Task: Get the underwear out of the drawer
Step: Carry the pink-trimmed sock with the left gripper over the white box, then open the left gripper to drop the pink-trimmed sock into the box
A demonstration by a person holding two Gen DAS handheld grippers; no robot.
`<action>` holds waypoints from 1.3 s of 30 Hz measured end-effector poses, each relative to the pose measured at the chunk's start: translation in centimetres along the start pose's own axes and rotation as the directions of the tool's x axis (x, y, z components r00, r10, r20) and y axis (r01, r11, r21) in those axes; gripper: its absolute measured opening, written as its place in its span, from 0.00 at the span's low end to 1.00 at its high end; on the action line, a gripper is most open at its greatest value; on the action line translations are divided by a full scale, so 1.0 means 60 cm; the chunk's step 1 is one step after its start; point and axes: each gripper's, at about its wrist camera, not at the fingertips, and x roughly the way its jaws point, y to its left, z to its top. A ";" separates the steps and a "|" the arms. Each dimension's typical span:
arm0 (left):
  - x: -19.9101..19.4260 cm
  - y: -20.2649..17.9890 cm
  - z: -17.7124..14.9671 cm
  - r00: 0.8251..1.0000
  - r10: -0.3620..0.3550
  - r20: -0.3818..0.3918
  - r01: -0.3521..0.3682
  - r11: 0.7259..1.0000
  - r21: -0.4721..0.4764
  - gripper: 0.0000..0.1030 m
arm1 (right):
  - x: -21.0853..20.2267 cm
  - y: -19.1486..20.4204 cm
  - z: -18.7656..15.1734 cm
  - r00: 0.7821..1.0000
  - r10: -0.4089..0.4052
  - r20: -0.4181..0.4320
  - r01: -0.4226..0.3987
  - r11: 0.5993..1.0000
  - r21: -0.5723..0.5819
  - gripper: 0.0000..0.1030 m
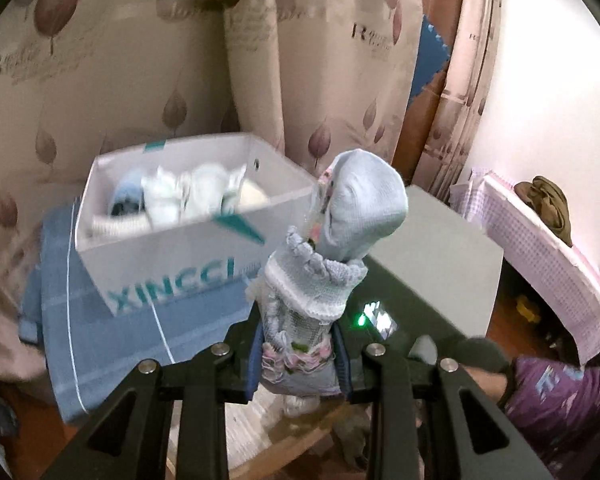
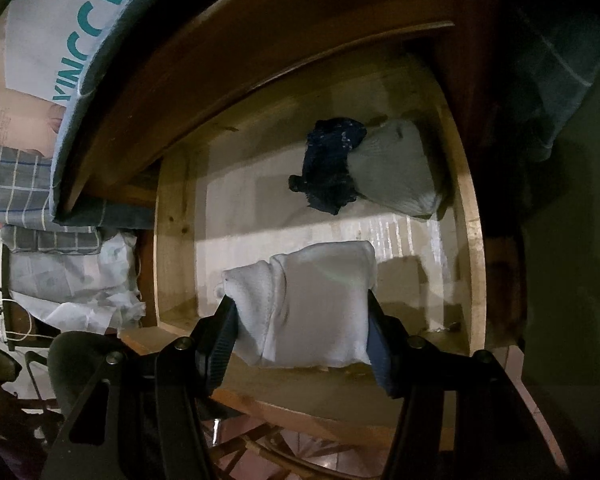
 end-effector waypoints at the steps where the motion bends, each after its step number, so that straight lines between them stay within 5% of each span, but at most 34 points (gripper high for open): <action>1: -0.003 0.000 0.009 1.000 0.000 0.005 0.000 1.000 0.001 0.29 | 0.000 0.000 -0.001 1.000 0.001 -0.001 -0.001 1.000 0.000 0.54; 11: 0.015 0.013 0.144 0.996 0.084 0.018 -0.085 0.996 0.031 0.30 | 0.005 0.004 -0.001 1.000 0.015 -0.019 -0.015 1.000 -0.006 0.54; 20: 0.106 0.084 0.241 0.981 0.188 -0.042 -0.189 0.982 -0.006 0.30 | 0.004 0.002 -0.003 0.999 0.036 -0.028 -0.036 0.999 0.001 0.54; 39: 0.269 0.218 0.270 0.927 0.343 -0.156 -0.357 0.931 -0.076 0.36 | 0.013 0.006 -0.005 0.997 0.062 -0.056 -0.062 0.998 -0.004 0.54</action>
